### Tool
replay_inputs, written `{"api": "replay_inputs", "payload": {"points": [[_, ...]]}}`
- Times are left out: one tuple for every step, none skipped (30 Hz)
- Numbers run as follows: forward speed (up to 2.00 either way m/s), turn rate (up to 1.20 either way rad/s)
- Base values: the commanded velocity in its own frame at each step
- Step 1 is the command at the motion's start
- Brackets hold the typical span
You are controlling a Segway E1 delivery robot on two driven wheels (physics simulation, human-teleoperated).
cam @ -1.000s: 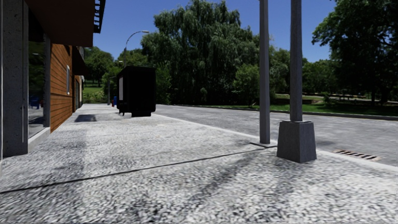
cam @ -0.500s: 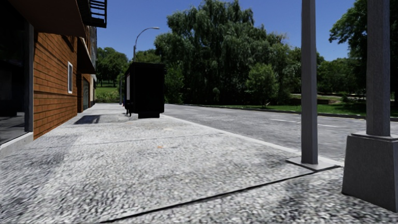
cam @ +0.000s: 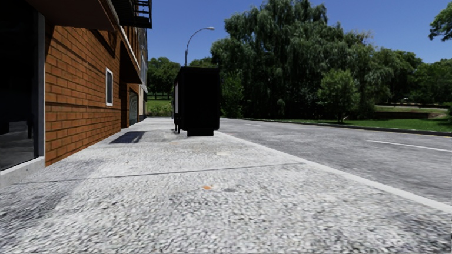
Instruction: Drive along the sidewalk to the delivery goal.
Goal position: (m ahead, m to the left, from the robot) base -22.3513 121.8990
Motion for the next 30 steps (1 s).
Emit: {"api": "replay_inputs", "payload": {"points": [[2.0,0.46],[2.0,0.46],[2.0,0.46],[2.0,0.47],[2.0,0.47],[2.0,0.47],[2.0,0.47],[2.0,0.47],[2.0,0.47],[2.0,0.47],[2.0,0.47],[2.0,0.47],[2.0,0.47],[2.0,0.47],[2.0,0.4],[2.0,0.28],[2.0,0.28],[2.0,0.0],[2.0,0.0],[2.0,0.0],[2.0,0.0],[2.0,0.0],[2.0,0.0],[2.0,0.0],[2.0,0.0],[2.0,0.0],[2.0,0.0],[2.0,0.0],[2.0,0.0],[2.0,0.0]]}}
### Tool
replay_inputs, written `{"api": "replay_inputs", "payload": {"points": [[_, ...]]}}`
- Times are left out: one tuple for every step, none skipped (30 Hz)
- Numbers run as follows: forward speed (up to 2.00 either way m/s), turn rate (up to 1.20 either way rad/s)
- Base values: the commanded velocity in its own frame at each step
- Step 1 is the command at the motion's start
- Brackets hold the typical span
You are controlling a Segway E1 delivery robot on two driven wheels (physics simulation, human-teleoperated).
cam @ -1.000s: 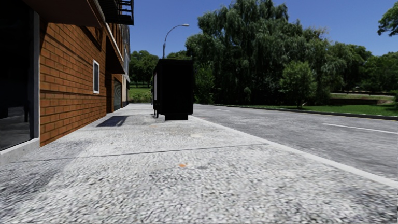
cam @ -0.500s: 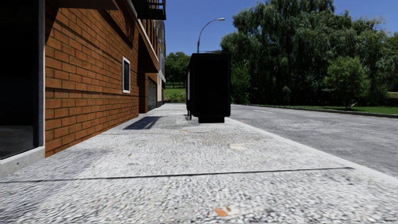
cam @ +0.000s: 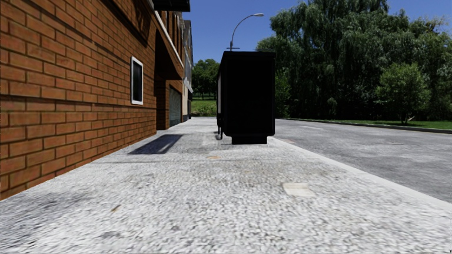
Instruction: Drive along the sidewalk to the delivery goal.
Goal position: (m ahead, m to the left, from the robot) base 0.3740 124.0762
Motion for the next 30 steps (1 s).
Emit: {"api": "replay_inputs", "payload": {"points": [[2.0,0.0],[2.0,0.0],[2.0,0.0],[2.0,0.0],[2.0,0.0],[2.0,0.0],[2.0,0.0],[2.0,0.0],[2.0,0.0],[2.0,0.0],[2.0,0.0],[2.0,0.08],[2.0,0.16],[2.0,0.18],[2.0,0.18],[2.0,0.18],[2.0,0.19],[2.0,0.19],[2.0,0.19],[2.0,0.19],[2.0,0.19],[2.0,0.22],[2.0,0.22],[2.0,0.23],[2.0,0.26],[2.0,0.26],[2.0,0.27],[2.0,0.29],[2.0,0.3],[2.0,0.3]]}}
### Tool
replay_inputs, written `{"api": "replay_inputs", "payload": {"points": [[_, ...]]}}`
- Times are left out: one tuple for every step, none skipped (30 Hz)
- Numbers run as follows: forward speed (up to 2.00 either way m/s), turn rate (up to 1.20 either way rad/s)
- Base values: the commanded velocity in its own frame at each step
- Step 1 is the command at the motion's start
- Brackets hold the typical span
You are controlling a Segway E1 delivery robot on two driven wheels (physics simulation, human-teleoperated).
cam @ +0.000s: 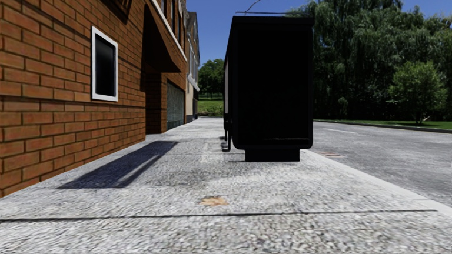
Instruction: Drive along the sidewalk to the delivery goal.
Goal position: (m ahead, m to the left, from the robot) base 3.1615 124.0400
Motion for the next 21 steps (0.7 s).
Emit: {"api": "replay_inputs", "payload": {"points": [[2.0,0.33],[2.0,0.37],[2.0,0.4],[2.0,0.4],[2.0,0.4],[2.0,0.41],[2.0,0.41],[2.0,0.41],[2.0,0.41],[2.0,0.41],[2.0,0.41],[2.0,0.41],[2.0,0.42],[2.0,0.45],[2.0,0.46],[2.0,0.46],[2.0,0.46],[2.0,0.46],[2.0,0.46],[2.0,0.46],[2.0,0.46]]}}
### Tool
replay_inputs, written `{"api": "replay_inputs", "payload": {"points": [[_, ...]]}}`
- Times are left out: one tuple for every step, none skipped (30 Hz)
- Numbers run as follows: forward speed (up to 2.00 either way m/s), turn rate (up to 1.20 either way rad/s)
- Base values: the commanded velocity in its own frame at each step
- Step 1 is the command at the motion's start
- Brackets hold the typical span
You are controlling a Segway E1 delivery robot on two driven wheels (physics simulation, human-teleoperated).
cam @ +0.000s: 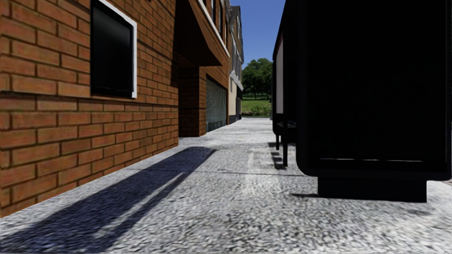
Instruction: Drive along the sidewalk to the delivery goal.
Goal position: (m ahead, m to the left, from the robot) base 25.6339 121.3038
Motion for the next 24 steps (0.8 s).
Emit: {"api": "replay_inputs", "payload": {"points": [[2.0,0.46],[2.0,0.45],[2.0,0.45],[2.0,0.4],[2.0,0.37],[2.0,0.37],[2.0,0.31],[2.0,0.31],[2.0,0.18],[2.0,0.0],[2.0,0.0],[2.0,0.0],[2.0,0.0],[2.0,0.0],[2.0,0.0],[2.0,0.0],[2.0,0.0],[2.0,0.0],[2.0,0.0],[2.0,0.0],[2.0,0.0],[2.0,0.0],[2.0,0.0],[2.0,0.0]]}}
